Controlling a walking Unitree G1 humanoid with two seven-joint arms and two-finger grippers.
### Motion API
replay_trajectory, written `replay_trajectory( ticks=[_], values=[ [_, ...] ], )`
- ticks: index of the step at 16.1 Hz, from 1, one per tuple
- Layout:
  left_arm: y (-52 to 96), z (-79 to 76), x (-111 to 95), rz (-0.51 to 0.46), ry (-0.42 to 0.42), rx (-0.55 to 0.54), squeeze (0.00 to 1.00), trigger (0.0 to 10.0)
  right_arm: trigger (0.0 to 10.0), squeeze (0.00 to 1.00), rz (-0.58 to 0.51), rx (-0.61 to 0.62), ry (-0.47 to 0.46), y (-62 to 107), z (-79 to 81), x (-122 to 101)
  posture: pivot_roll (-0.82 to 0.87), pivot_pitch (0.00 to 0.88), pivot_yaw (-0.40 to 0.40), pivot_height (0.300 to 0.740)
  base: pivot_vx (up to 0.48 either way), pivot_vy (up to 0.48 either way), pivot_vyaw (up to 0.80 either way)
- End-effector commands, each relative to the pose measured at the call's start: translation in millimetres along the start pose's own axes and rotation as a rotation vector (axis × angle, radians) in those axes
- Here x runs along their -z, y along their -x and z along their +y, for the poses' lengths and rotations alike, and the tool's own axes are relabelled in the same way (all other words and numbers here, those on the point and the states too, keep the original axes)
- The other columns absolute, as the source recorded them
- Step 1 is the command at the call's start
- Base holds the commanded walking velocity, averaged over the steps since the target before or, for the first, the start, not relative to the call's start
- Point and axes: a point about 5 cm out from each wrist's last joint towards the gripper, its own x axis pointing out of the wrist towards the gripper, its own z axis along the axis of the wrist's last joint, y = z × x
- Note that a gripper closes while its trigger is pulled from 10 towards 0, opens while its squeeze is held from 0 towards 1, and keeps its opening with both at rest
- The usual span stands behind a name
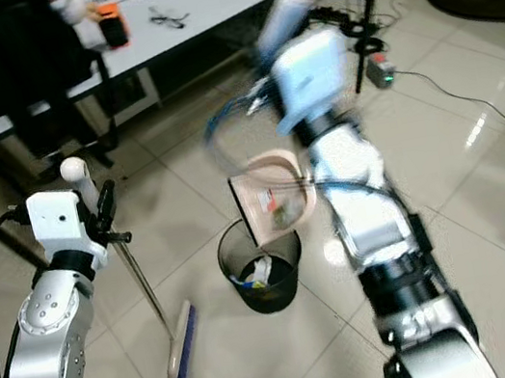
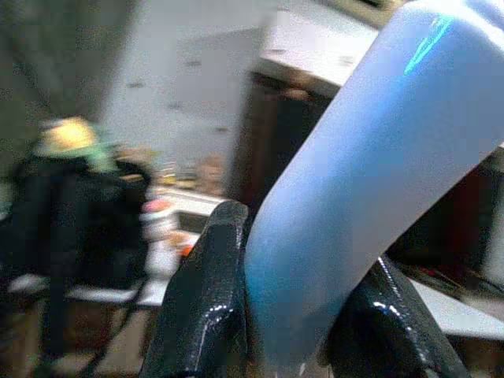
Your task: Sweep floor
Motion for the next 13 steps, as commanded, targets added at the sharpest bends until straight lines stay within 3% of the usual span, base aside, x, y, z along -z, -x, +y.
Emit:
replay_trajectory(
  ticks=[1, 5, 8, 11, 13],
  values=[
    [-2.7, 2.3, -6.0, -0.019, -0.008, 0.002, 0.0, 10.0, 10.0, 0.0, -0.065, -0.036, 0.021, -1.2, 3.2, -11.0, -0.01, 0.087, 0.089, 0.74, 0.0, 0.0, 0.0],
    [-3.6, 0.5, -6.1, -0.019, -0.005, 0.014, 0.0, 10.0, 10.0, 0.0, -0.064, -0.227, 0.116, 8.1, 27.4, -3.9, -0.01, 0.086, 0.091, 0.74, 0.0, 0.0, 0.0],
    [-4.1, 0.1, -6.2, -0.019, -0.004, 0.015, 0.0, 10.0, 10.0, 0.0, -0.084, -0.275, 0.182, 8.7, 31.6, -5.4, -0.01, 0.084, 0.089, 0.74, 0.0, 0.0, 0.0],
    [-4.8, -0.1, -6.2, -0.02, -0.004, 0.017, 0.0, 10.0, 10.0, 0.0, -0.106, -0.256, 0.216, 5.5, 25.5, -9.8, -0.01, 0.083, 0.09, 0.74, 0.0, 0.0, 0.0],
    [-5.0, -0.5, -6.2, -0.02, -0.003, 0.02, 0.0, 10.0, 10.0, 0.0, -0.132, -0.138, 0.202, 0.0, 7.3, -18.8, -0.01, 0.083, 0.091, 0.74, 0.0, 0.0, 0.0]
  ],
)
